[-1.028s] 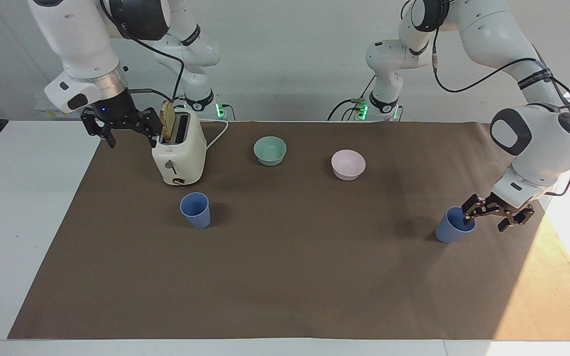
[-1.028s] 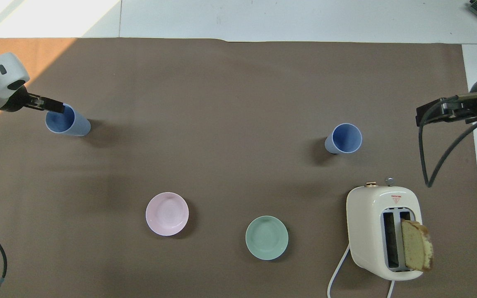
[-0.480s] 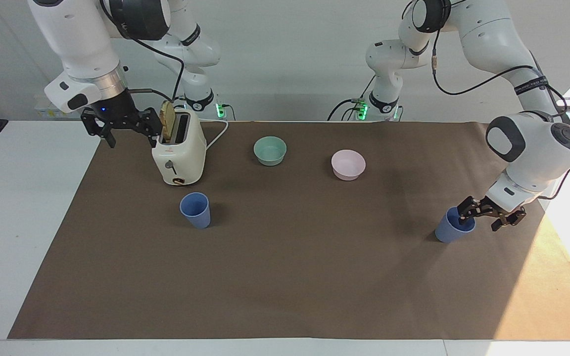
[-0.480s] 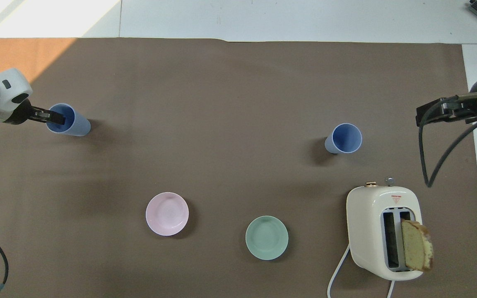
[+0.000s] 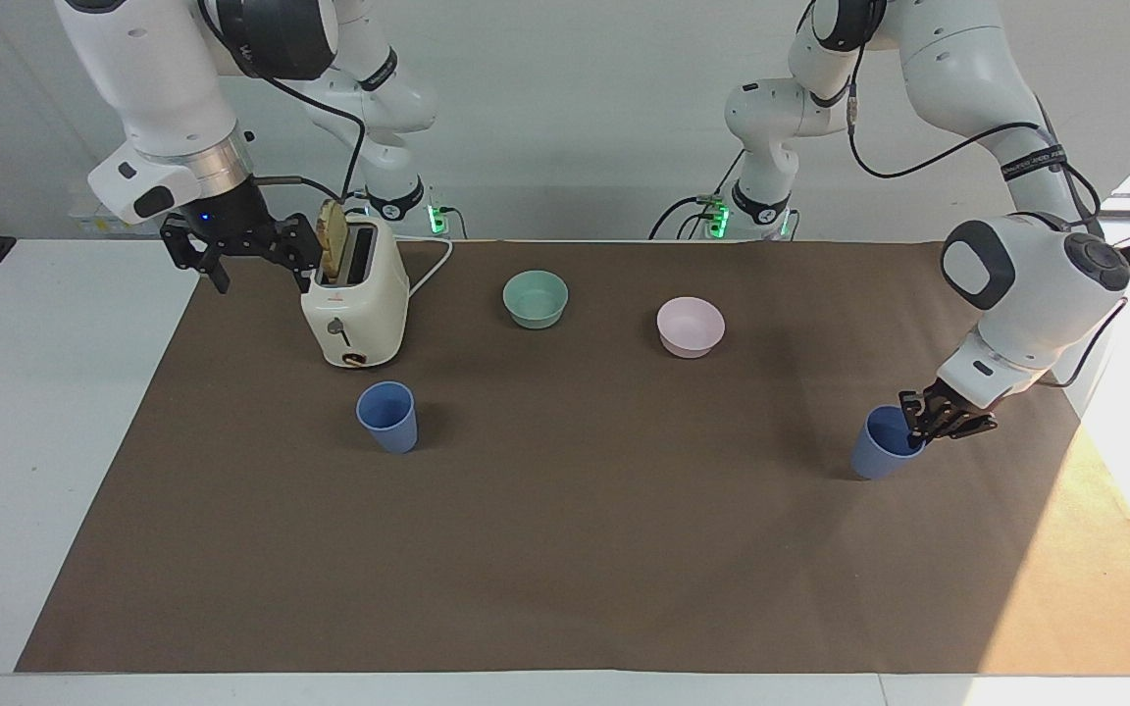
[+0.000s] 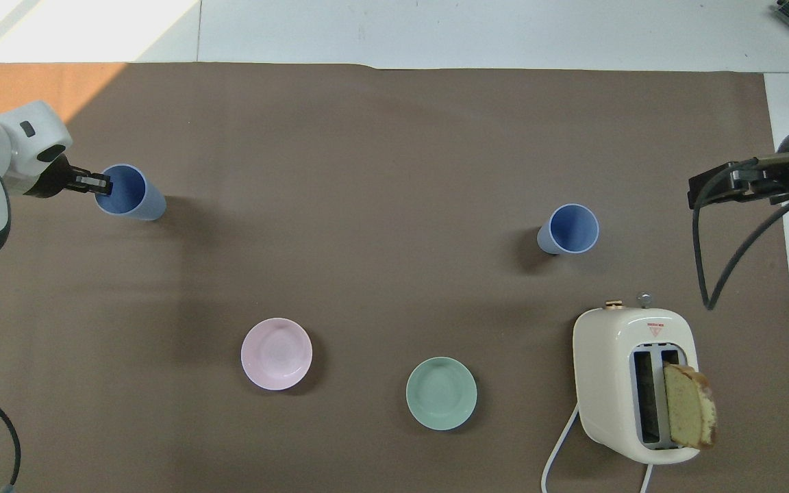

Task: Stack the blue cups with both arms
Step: 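Carry the blue cup with the left gripper toward the table center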

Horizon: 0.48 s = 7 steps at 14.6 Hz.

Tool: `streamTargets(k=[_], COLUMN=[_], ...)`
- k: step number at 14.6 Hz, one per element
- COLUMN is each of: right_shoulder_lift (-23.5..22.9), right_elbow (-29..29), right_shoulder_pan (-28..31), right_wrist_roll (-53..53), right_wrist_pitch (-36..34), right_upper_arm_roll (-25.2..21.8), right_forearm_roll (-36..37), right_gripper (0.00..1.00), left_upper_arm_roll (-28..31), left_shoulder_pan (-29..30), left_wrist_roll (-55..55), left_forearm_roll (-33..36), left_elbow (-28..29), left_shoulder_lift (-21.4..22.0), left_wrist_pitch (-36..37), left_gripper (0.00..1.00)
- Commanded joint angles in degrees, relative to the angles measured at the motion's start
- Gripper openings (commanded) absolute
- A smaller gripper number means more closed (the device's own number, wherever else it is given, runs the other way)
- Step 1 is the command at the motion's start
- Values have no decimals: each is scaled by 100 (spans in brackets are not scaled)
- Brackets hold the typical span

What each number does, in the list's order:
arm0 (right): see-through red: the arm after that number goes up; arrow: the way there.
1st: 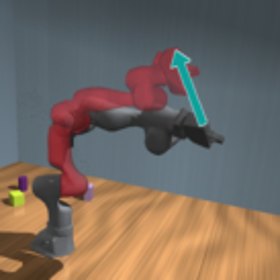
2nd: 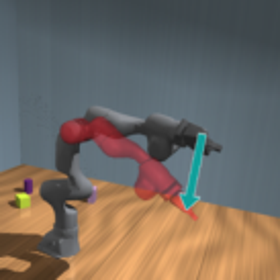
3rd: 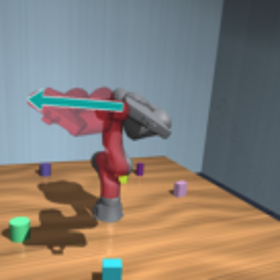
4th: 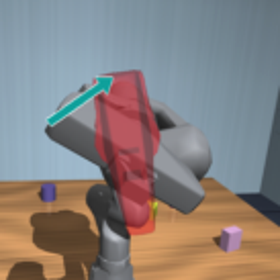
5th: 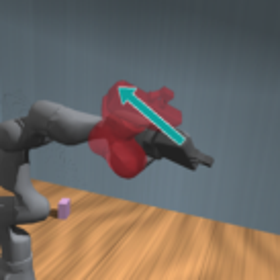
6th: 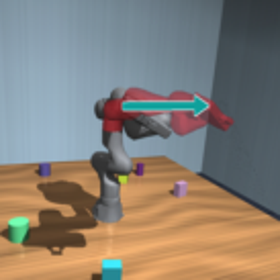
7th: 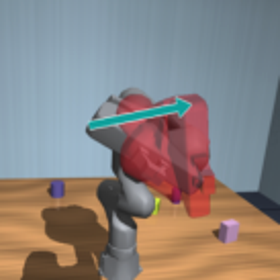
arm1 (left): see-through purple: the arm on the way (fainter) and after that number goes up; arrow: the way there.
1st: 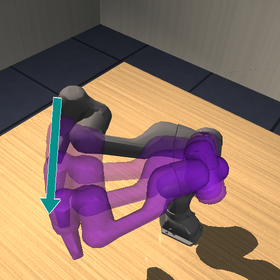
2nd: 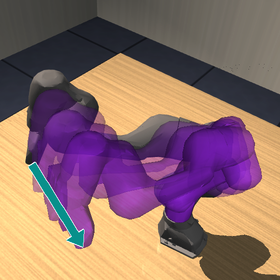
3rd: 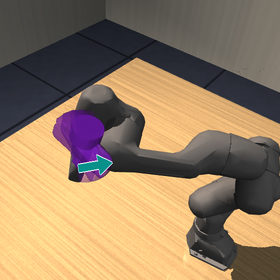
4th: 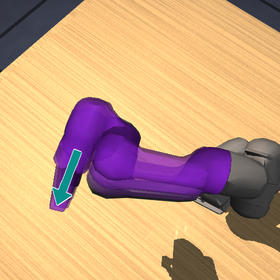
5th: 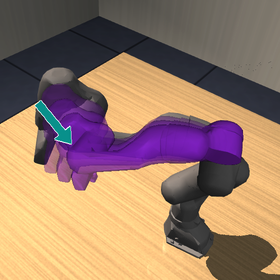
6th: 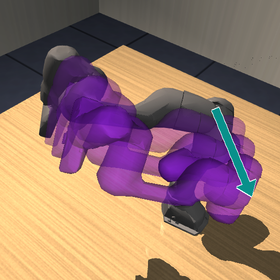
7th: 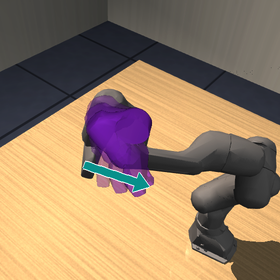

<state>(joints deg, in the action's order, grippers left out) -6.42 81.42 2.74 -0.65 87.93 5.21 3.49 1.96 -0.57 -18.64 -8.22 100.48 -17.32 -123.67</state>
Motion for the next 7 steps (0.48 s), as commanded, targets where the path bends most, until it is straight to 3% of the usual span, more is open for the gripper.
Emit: streamTargets(k=[1, 7], right_shoulder_lift=[88, 88], right_elbow=[120, 120], right_shoulder_pan=[42, 42], right_wrist_roll=[-67, -67], right_wrist_pitch=[93, 93], right_upper_arm_roll=[15, 6], right_forearm_roll=[-77, -77], right_gripper=[100, 100], left_upper_arm_roll=[86, 68], left_shoulder_pan=[-696, -2190], left_wrist_roll=[1200, 4302], left_forearm_roll=[22, 22], left_elbow=[68, 147], left_shoulder_lift=[168, 203], left_wrist_pitch=[27, -289], left_gripper=[0, 0])
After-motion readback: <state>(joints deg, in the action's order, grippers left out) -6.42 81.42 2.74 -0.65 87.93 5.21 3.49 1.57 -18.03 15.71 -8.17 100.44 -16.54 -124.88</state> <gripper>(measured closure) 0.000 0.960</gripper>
